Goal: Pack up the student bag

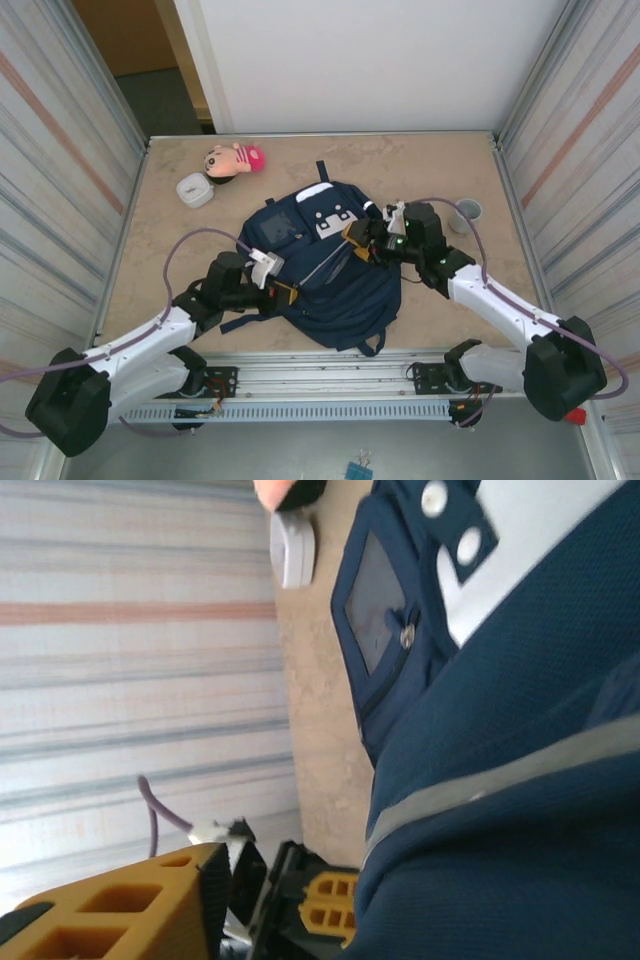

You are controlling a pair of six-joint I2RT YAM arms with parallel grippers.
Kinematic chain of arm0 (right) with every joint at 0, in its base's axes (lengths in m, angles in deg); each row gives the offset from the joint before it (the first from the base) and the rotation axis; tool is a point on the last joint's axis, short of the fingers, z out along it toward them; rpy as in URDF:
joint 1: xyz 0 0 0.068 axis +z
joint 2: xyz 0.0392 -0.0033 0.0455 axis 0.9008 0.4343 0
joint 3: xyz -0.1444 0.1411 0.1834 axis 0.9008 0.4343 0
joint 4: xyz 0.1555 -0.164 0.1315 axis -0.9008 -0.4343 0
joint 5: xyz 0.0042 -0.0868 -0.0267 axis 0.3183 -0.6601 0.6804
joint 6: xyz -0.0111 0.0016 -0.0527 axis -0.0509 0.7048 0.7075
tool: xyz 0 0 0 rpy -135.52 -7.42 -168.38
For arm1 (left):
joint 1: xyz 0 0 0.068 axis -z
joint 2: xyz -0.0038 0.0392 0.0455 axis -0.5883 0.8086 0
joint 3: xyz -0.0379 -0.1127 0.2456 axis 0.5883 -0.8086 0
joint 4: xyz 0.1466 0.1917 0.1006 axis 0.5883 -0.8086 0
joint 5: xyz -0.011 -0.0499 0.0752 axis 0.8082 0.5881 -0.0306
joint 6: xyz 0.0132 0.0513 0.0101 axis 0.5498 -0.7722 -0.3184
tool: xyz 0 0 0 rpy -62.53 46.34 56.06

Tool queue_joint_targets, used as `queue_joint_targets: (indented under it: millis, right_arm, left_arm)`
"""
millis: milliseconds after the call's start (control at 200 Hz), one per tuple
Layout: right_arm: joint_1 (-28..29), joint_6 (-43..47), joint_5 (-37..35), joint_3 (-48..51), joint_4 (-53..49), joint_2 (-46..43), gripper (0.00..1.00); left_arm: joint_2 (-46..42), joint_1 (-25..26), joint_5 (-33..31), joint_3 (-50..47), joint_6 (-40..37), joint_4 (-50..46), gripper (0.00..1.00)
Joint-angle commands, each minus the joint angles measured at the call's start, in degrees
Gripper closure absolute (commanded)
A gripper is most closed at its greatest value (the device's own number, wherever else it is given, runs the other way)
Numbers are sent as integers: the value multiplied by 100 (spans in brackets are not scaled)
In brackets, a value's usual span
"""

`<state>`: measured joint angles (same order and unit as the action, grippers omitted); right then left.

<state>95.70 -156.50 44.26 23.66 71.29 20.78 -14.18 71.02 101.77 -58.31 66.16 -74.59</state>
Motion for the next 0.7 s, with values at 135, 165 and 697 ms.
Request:
queue_joint_targets:
  millis: [135,165,697]
  right_arm:
    - [1282,-552,-1029,866,651,-375,46]
    - [1387,-575,-1147,898,705,-367,48]
    - [1052,-294,-941,350,1525,759,98]
  left_arm:
    - [-106,9,-211,-4,-12,-100,100]
    - [-94,9,-226,-4,2,-87,100]
    - [69,960,-439,692,-515,-749,100]
